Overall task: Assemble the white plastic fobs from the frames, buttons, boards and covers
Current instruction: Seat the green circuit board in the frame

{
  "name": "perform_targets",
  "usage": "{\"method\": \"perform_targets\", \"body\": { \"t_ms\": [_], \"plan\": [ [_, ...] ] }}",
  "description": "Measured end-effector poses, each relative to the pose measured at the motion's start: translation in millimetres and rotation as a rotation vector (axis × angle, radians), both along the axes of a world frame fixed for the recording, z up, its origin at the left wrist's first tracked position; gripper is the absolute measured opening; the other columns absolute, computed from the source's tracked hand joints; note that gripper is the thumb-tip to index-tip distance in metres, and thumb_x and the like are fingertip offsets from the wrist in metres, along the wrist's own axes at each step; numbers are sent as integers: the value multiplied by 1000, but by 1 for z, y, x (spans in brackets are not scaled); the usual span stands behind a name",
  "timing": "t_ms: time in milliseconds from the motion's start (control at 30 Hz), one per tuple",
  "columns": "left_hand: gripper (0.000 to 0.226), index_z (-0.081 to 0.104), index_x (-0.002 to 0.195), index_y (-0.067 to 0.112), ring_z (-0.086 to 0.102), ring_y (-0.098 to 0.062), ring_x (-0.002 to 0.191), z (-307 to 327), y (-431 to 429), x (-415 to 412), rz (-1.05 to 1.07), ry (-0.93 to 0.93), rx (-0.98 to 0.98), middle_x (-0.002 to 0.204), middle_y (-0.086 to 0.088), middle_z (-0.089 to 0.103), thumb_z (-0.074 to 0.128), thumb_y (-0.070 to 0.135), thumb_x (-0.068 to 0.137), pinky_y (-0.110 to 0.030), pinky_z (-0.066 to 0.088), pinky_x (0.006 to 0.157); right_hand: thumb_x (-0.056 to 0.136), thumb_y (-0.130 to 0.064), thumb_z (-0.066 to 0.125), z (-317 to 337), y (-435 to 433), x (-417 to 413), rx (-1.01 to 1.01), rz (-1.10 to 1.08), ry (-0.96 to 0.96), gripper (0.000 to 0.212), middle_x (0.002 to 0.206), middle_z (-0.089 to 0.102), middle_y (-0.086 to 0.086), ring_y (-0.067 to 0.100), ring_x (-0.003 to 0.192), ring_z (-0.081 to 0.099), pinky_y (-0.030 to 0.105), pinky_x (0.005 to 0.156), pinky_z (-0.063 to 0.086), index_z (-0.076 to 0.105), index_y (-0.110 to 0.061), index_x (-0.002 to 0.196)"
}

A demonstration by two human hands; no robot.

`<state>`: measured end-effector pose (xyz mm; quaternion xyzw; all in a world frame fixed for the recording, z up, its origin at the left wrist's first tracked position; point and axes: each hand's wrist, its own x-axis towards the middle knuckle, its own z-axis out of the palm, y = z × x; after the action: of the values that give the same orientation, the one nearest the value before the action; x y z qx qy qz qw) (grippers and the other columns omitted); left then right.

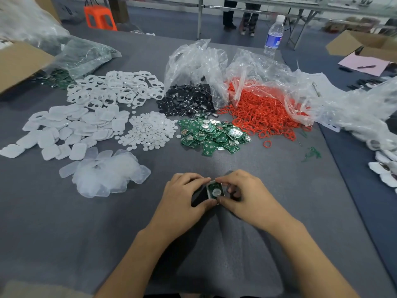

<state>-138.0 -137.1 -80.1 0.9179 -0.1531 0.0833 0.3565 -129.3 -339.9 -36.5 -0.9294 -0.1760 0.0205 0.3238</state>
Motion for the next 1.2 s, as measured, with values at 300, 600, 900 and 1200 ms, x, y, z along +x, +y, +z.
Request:
{"method": "perform_targets", "body": {
  "t_ms": [300,600,900,1200],
  "plan": [
    [57,67,133,31,47,-8,122,-3,2,1,-6,6,-9,125,17,60,76,58,83,-38,41,106,79,-15,80,-3,-1,-1,46,-18,1,30,99,62,-9,5,85,60,8,73,43,75,-28,106],
    [57,69,131,31,48,-8,121,-3,1,3,7,5,-23,125,17,61,80,53,80,-37,41,106,76,-15,84,-6,1,-4,146,-86,42,27,98,63,-7,7,86,58,12,71,44,78,-31,97],
    [58,68,132,31,46,-6,122,-3,2,3,6,18,-23,126,18,60,80,53,80,-36,39,107,74,-14,86,-11,3,-4,254,-159,83,26,97,65,-7,10,83,59,12,70,43,79,-32,92],
    [57,68,131,31,48,-8,121,-4,2,3,8,21,-37,124,17,61,82,52,79,-39,43,105,75,-14,85,-13,3,-4,256,-168,81,25,97,66,-6,8,85,59,12,70,43,79,-32,92]
  ]
}}
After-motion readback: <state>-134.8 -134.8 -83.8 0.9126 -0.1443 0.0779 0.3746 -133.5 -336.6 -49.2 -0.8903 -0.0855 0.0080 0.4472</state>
